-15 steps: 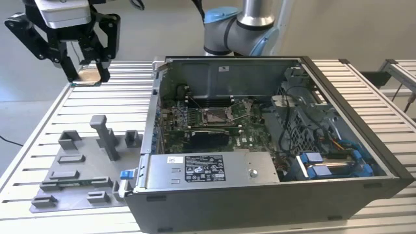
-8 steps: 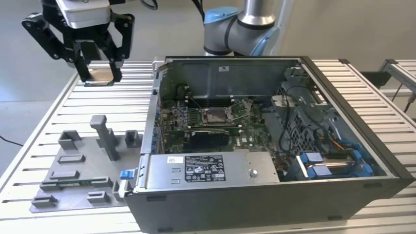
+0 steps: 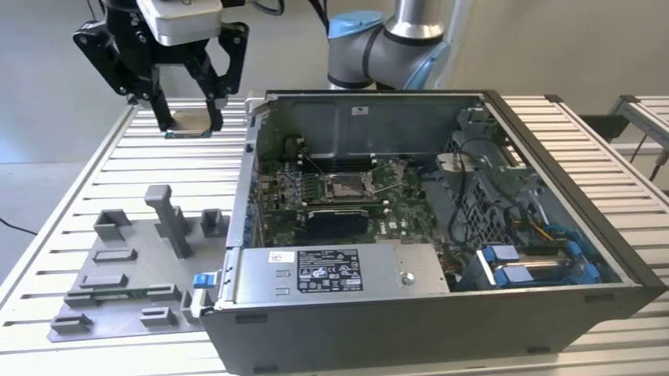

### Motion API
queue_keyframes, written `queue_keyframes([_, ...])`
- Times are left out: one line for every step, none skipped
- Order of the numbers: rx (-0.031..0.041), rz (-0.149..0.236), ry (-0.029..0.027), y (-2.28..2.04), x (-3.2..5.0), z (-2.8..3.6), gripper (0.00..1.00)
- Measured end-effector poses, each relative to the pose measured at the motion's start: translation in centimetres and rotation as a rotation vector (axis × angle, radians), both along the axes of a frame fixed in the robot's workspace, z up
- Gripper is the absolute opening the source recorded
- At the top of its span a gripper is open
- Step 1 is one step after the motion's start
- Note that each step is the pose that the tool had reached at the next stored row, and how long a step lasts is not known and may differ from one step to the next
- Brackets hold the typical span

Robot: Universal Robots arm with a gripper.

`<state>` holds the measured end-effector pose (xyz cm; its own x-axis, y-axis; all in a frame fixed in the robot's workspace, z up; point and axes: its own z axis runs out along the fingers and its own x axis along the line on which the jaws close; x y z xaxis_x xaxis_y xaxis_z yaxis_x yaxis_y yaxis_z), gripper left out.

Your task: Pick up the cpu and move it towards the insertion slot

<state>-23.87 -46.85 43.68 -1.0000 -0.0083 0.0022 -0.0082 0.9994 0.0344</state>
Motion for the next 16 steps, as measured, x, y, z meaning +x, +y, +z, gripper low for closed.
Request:
queue_keyframes([-0.0001,0.0,0.0001,0.0,0.21,0.01,0.0])
queue_keyframes([-0.0001,0.0,0.0001,0.0,0.38,0.0,0.0])
queue_keyframes([-0.0001,0.0,0.0001,0.0,0.61,0.0,0.0])
queue_keyframes([-0.0001,0.0,0.0001,0.0,0.87,0.0,0.0])
queue_keyframes([-0.0001,0.0,0.0001,0.0,1.11,0.0,0.0])
queue_keyframes([0.0,0.0,0.0,0.0,1.33,0.0,0.0])
queue_keyframes([-0.0001,0.0,0.0,0.0,1.51,0.0,0.0])
queue_keyframes([-0.0001,0.0,0.0001,0.0,1.69,0.0,0.0])
queue_keyframes([-0.0001,0.0,0.0,0.0,1.85,0.0,0.0])
queue_keyframes([-0.0002,0.0,0.0001,0.0,2.01,0.0,0.0])
queue_keyframes([-0.0001,0.0,0.0001,0.0,2.17,0.0,0.0])
queue_keyframes([-0.0001,0.0,0.0001,0.0,2.36,0.0,0.0])
queue_keyframes([-0.0001,0.0,0.0001,0.0,2.59,-0.01,0.0])
queue_keyframes([-0.0001,0.0,0.0001,0.0,2.91,-0.02,0.0])
queue_keyframes([-0.0001,0.0,0.0001,0.0,3.26,-0.03,0.0])
queue_keyframes([0.0,0.0,0.0,0.0,3.63,-0.03,0.0])
